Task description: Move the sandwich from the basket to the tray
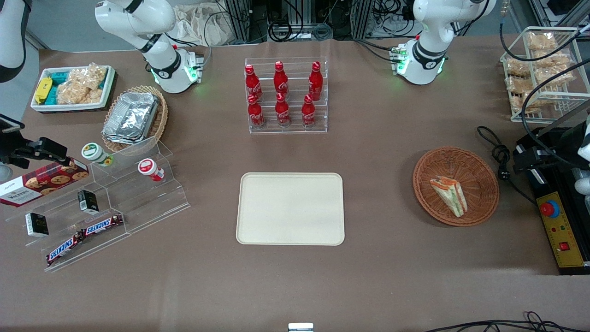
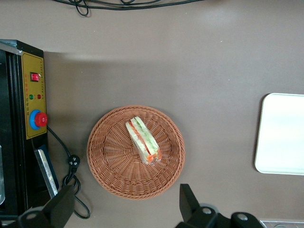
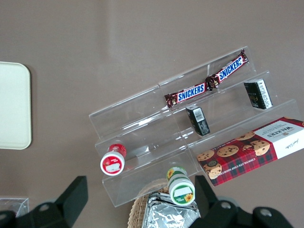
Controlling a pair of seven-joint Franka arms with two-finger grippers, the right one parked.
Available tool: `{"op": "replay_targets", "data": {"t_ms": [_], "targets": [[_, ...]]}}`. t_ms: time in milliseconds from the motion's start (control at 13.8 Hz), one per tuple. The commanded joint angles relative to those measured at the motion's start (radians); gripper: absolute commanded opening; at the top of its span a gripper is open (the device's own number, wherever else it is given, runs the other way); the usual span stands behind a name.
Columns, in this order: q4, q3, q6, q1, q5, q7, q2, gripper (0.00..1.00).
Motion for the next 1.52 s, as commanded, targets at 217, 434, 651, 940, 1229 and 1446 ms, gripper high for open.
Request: {"op": "replay_targets", "data": {"t_ms": [217,434,651,940,1229,1446], "targets": [[0.009,-0.005,-0.023,0.002,0.014,0.008,-0.007,0.99],[-0.012,-0.002,-0.034,0.004,0.017,0.01,-0.01,0.99],[-0.101,0.001,-0.022,0.011,0.013,0.008,-0.013,0.99],[-0.32,0.005,0.145,0.025,0.014,-0.018,-0.01,0.99],[-0.526,0.005,0.349,0.028,0.019,-0.172,0.002,0.98],[-0.564,0.005,0.458,0.028,0.018,-0.278,0.066,0.98]]}}
